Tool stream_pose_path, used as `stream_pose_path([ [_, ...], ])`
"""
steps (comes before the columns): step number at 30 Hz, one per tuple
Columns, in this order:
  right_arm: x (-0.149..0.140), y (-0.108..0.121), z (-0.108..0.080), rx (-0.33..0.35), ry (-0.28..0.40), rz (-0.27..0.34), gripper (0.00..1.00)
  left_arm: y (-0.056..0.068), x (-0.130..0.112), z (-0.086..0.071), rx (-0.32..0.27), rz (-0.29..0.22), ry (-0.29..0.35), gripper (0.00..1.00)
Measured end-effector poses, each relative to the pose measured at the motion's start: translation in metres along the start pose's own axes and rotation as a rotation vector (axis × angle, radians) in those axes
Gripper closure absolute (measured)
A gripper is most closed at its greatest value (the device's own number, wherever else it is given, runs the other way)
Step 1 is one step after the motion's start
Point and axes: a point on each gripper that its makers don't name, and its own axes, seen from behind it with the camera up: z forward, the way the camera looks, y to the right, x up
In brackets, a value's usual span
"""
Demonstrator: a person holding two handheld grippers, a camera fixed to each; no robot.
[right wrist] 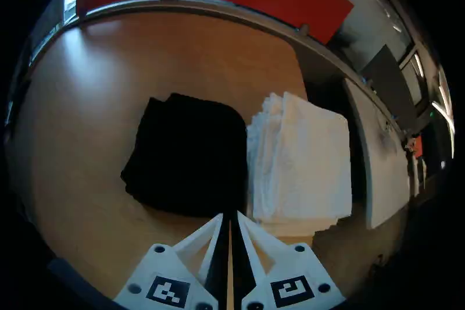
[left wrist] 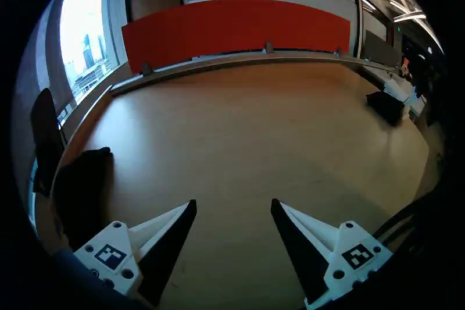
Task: Fold towel
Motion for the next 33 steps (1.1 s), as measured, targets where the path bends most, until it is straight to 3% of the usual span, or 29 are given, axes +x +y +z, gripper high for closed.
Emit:
stream_pose_path([
  [13, -0.025, 0.003, 0.018, 0.005, -0.066, 0.042, 0.98, 0.003, 0.003, 0.000, 0.006, 0.018, -0.008, 0.05],
  [33, -0.034, 0.006, 0.033, -0.008, -0.088, 0.082, 0.95, 0.008, 0.003, 0.001, 0.007, 0.029, -0.021, 0.05],
])
